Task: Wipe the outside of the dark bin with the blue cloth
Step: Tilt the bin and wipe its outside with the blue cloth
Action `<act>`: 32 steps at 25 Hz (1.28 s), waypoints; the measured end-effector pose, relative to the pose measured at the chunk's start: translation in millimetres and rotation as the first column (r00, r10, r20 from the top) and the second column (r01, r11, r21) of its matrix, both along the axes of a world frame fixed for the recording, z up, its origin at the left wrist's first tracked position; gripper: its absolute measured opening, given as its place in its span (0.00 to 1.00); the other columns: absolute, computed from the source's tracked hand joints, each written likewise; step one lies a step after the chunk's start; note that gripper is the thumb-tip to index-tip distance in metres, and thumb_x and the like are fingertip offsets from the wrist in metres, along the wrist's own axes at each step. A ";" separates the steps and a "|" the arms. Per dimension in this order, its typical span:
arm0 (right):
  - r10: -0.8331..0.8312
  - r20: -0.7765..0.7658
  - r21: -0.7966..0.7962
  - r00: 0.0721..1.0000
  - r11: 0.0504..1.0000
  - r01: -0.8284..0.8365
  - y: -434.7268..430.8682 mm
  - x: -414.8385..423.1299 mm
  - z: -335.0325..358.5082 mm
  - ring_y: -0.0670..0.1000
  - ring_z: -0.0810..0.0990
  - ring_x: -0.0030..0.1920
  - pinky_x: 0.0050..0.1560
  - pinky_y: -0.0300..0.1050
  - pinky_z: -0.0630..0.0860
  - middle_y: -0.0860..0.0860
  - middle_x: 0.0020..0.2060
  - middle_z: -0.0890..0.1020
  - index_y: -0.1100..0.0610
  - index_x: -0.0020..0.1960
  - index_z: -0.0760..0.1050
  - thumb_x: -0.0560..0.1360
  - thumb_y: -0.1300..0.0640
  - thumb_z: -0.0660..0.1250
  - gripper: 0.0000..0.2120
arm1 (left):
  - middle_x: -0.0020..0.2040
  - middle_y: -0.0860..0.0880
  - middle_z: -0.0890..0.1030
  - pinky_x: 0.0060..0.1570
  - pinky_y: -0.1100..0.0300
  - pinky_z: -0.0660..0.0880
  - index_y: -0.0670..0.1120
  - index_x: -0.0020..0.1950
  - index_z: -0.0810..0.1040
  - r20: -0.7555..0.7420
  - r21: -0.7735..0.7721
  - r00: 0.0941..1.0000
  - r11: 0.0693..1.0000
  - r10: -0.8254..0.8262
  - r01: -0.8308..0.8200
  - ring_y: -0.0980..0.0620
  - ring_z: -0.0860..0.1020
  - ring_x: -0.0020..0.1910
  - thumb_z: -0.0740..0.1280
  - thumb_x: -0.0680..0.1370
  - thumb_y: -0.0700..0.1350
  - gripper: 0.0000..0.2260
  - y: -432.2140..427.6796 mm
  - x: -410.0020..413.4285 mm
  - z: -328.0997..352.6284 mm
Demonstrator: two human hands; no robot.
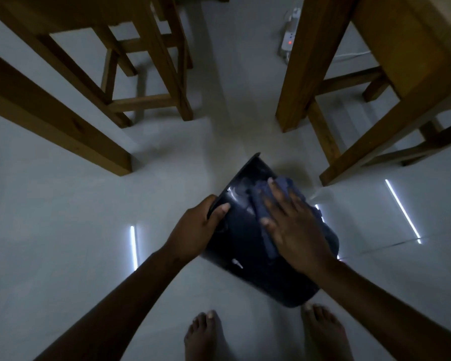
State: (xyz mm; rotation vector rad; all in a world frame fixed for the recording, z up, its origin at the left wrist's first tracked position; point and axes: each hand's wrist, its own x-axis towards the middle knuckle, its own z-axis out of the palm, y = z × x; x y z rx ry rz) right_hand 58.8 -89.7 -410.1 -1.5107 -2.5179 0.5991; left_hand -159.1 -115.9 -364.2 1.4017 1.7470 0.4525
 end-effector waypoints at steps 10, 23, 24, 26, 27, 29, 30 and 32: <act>0.026 -0.021 -0.003 0.999 1.000 -0.026 -13.0 -3.1 -1.2 0.59 0.57 0.75 0.70 0.55 0.59 0.53 0.78 0.55 0.47 0.78 0.47 0.81 0.41 0.41 0.27 | 0.33 0.53 0.78 0.36 0.61 0.74 0.51 0.44 0.71 -0.149 0.098 0.989 0.995 0.002 0.013 0.55 0.79 0.34 0.55 0.82 0.57 0.13 18.3 17.8 5.7; -0.159 -0.126 -0.122 0.979 0.982 0.144 -12.6 18.0 -2.0 0.56 0.71 0.69 0.66 0.48 0.67 0.56 0.74 0.65 0.47 0.76 0.48 0.79 0.38 0.42 0.28 | 0.35 0.53 0.79 0.39 0.58 0.75 0.53 0.42 0.71 -0.161 0.062 0.987 0.998 0.023 -0.013 0.52 0.79 0.35 0.55 0.81 0.58 0.14 23.3 18.3 3.9; -0.200 -0.112 -0.125 0.973 0.975 0.186 -27.8 20.2 -2.1 0.57 0.71 0.68 0.65 0.50 0.68 0.57 0.73 0.66 0.45 0.76 0.46 0.79 0.38 0.42 0.27 | 0.35 0.53 0.79 0.39 0.58 0.75 0.52 0.43 0.72 -0.179 0.050 0.984 0.999 0.025 -0.016 0.53 0.79 0.35 0.55 0.81 0.58 0.14 20.9 17.9 3.5; -0.077 -0.008 -0.049 0.997 0.996 0.076 -67.1 7.8 -0.3 0.62 0.62 0.73 0.68 0.62 0.64 0.56 0.76 0.60 0.45 0.77 0.45 0.79 0.39 0.46 0.29 | 0.35 0.53 0.80 0.38 0.59 0.74 0.50 0.44 0.73 -0.210 0.048 0.977 0.999 0.032 -0.022 0.52 0.80 0.36 0.55 0.81 0.58 0.15 21.7 19.4 1.5; 0.048 0.060 -0.004 0.997 0.999 -0.048 -76.5 -0.4 0.4 0.63 0.56 0.75 0.70 0.64 0.58 0.54 0.78 0.56 0.47 0.78 0.46 0.78 0.40 0.48 0.31 | 0.36 0.52 0.80 0.38 0.59 0.74 0.50 0.44 0.73 -0.209 0.053 0.977 0.998 0.033 -0.022 0.51 0.80 0.37 0.56 0.81 0.58 0.15 25.2 20.3 1.9; 0.150 0.126 0.120 0.981 0.979 -0.165 -63.0 -9.9 -2.3 0.62 0.49 0.77 0.72 0.63 0.50 0.52 0.78 0.50 0.48 0.78 0.45 0.79 0.41 0.47 0.30 | 0.39 0.54 0.80 0.38 0.63 0.75 0.50 0.47 0.74 -0.108 0.043 0.994 0.999 0.022 -0.017 0.54 0.80 0.39 0.59 0.80 0.57 0.12 30.3 20.1 4.7; 0.125 0.129 0.169 0.984 0.975 -0.146 -42.0 -9.4 -2.8 0.60 0.49 0.77 0.73 0.61 0.49 0.52 0.78 0.50 0.48 0.79 0.45 0.80 0.42 0.46 0.30 | 0.41 0.55 0.80 0.38 0.68 0.75 0.50 0.50 0.74 -0.026 0.012 1.000 1.000 0.016 -0.016 0.58 0.80 0.41 0.61 0.80 0.56 0.10 28.0 16.3 6.0; -0.006 0.018 0.060 1.000 0.998 0.005 1.6 3.6 0.7 0.58 0.53 0.77 0.74 0.58 0.54 0.52 0.78 0.53 0.50 0.78 0.45 0.80 0.42 0.45 0.29 | 0.44 0.58 0.81 0.36 0.74 0.75 0.53 0.54 0.73 0.085 -0.065 0.996 0.998 0.018 -0.013 0.61 0.81 0.45 0.62 0.80 0.55 0.08 13.8 6.4 6.1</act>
